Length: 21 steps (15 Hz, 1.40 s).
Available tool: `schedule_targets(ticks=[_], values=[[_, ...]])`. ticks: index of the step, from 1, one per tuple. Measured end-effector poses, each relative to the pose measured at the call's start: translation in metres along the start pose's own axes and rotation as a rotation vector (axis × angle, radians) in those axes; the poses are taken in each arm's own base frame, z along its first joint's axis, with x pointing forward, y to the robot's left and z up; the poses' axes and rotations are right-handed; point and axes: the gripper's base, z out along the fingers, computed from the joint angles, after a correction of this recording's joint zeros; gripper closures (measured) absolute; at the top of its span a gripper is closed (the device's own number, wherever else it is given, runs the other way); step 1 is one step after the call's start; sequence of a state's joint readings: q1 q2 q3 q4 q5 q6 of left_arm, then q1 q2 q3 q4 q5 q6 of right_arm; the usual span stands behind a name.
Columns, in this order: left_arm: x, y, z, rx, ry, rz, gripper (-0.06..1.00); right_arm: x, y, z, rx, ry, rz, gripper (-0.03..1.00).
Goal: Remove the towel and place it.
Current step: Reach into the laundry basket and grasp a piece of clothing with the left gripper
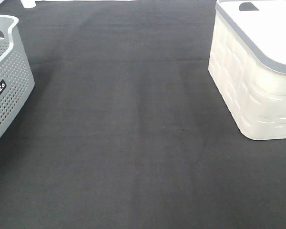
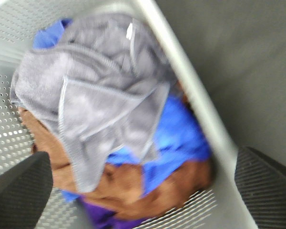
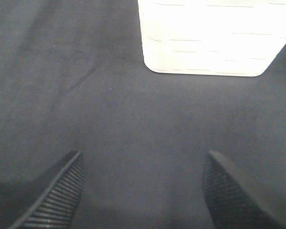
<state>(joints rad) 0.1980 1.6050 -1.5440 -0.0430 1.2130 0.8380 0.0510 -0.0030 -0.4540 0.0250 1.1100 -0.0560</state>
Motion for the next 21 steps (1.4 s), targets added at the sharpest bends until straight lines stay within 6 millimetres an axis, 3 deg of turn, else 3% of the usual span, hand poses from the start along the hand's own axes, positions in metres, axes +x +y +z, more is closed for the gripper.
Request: schedule_targets(ticks=[2, 5, 12, 21], values=[[0.014, 0.018, 0.021, 0.013, 0.073, 0.096, -0.03, 0.000, 0.000, 0.000, 0.000, 0.000, 0.000, 0.29], [0.032, 0.040, 0.047, 0.034, 0.126, 0.103, -0.03, 0.000, 0.000, 0.000, 0.000, 0.000, 0.000, 0.29], [0.023, 0.068, 0.138, 0.057, 0.107, 0.108, -0.03, 0.000, 0.000, 0.000, 0.000, 0.000, 0.000, 0.29], [0.022, 0.067, 0.177, 0.184, 0.122, 0.055, -0.03, 0.000, 0.000, 0.000, 0.000, 0.000, 0.000, 0.29]])
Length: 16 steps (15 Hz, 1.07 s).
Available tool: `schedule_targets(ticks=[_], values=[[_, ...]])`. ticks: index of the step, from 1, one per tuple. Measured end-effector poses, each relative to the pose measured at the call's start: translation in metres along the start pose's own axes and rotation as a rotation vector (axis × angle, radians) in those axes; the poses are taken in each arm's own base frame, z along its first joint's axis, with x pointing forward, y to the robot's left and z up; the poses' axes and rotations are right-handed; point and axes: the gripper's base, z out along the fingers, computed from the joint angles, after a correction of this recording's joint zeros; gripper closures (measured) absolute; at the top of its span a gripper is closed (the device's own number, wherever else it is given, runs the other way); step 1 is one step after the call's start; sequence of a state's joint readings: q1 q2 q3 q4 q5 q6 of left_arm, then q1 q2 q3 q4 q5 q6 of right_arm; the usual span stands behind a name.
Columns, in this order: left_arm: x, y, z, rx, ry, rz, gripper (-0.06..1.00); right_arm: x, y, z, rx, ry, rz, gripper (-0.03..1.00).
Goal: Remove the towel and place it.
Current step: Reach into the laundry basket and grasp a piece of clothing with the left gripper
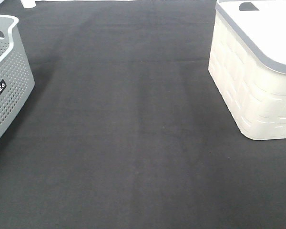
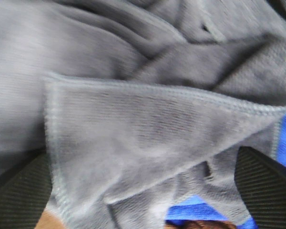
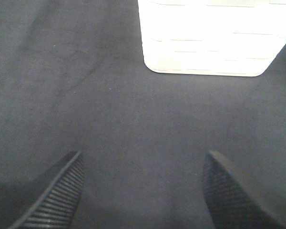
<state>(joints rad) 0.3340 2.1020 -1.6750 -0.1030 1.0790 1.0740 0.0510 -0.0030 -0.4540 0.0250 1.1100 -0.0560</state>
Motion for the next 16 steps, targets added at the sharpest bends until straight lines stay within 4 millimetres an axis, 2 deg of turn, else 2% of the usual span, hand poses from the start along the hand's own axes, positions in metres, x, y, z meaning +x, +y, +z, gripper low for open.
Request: schedule_targets(ticks=[4, 8, 12, 16], values=[[0.0010, 0.0001, 0.0092, 0.022, 0.014, -0.026, -0.03, 0.0000, 0.0000, 0.0000, 0.000, 0.000, 0.000, 0.29], [-0.0020, 0.0042, 0.0048, -0.002, -0.001, -0.092, -0.03, 0.0000, 0.0000, 0.0000, 0.000, 0.000, 0.000, 0.29], [-0.0003, 0.0010, 0.0105, 0.045, 0.023, -0.129, -0.03, 0.0000, 0.0000, 0.0000, 0.000, 0.000, 0.000, 0.29], [0.0014, -0.0042, 0.0100, 0.101, 0.046, -0.142, 0.05, 0.0000, 0.0000, 0.0000, 0.000, 0.000, 0.000, 0.29]])
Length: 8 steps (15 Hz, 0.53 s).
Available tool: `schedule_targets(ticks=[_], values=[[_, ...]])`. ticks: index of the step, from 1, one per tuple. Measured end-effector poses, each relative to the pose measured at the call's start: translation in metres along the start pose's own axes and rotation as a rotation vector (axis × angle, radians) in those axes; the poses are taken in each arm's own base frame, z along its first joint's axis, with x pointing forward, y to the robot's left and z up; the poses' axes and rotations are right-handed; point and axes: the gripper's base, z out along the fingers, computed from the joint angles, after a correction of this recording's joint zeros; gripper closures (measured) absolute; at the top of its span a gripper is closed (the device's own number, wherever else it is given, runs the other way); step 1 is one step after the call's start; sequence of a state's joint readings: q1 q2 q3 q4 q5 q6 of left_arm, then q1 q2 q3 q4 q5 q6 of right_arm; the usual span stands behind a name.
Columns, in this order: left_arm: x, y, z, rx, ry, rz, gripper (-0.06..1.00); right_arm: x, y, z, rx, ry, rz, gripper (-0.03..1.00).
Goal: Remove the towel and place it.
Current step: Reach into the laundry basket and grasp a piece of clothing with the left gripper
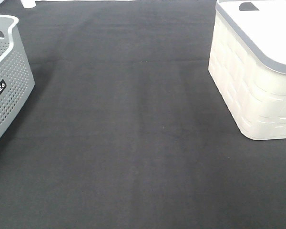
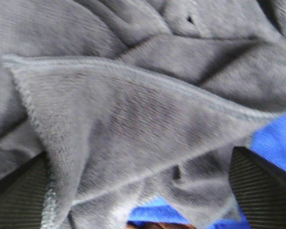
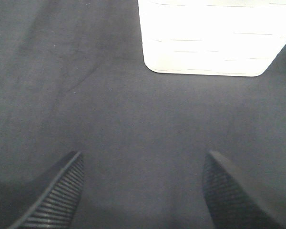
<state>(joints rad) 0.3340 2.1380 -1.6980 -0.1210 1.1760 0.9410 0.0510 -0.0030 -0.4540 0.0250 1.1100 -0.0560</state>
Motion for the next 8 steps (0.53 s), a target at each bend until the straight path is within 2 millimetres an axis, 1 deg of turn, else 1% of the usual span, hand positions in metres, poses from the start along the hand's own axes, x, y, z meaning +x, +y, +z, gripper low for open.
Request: schedule_targets(ticks=[4, 8], values=[[0.0007, -0.0010, 0.0000, 0.011, 0.008, -0.001, 0.10, 0.0000, 0.0000, 0.0000, 0.000, 0.000, 0.000, 0.29], [-0.0018, 0.0020, -0.0012, -0.019, -0.017, -0.109, 0.14, 0.0000, 0.0000, 0.0000, 0.000, 0.000, 0.000, 0.29]])
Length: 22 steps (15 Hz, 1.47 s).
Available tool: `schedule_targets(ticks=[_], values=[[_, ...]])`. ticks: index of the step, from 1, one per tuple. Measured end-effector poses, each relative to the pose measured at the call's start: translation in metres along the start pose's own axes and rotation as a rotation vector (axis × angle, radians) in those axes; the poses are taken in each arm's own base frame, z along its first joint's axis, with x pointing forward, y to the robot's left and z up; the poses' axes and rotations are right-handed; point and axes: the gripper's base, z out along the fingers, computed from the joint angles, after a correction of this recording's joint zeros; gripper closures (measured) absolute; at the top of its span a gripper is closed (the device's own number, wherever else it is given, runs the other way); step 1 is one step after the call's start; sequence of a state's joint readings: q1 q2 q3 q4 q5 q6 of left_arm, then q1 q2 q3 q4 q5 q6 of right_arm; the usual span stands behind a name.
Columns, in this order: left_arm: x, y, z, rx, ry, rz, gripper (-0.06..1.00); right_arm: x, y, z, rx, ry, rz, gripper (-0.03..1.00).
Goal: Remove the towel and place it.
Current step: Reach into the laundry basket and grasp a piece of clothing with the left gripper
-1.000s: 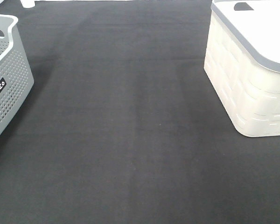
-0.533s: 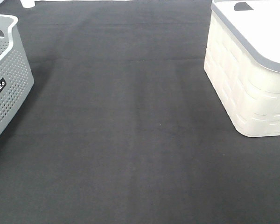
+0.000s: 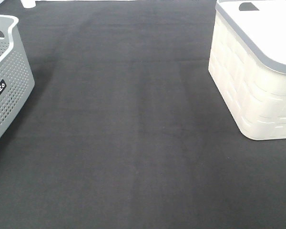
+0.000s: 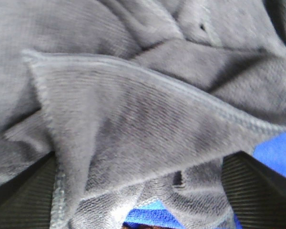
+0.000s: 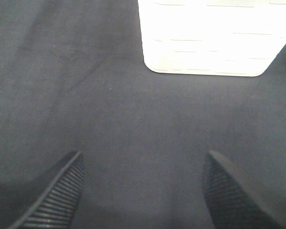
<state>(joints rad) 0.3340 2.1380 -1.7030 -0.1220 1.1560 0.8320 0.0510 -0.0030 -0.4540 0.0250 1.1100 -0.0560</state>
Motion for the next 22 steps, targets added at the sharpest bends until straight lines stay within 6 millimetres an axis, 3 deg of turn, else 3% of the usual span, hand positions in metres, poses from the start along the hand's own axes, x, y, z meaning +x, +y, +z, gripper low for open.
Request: schedule_targets(ticks=[5, 11, 17, 22], values=[[0.002, -0.003, -0.007, 0.008, 0.006, -0.019, 0.27, 0.000, 0.000, 0.000, 0.000, 0.000, 0.000, 0.29], [0.002, -0.005, -0.010, 0.027, 0.011, -0.052, 0.27, 0.000, 0.000, 0.000, 0.000, 0.000, 0.000, 0.29], [-0.002, 0.005, -0.010, -0.037, -0.079, -0.235, 0.27, 0.000, 0.000, 0.000, 0.000, 0.000, 0.000, 0.29], [0.000, 0.008, -0.011, -0.015, -0.103, -0.278, 0.27, 0.000, 0.000, 0.000, 0.000, 0.000, 0.000, 0.29]])
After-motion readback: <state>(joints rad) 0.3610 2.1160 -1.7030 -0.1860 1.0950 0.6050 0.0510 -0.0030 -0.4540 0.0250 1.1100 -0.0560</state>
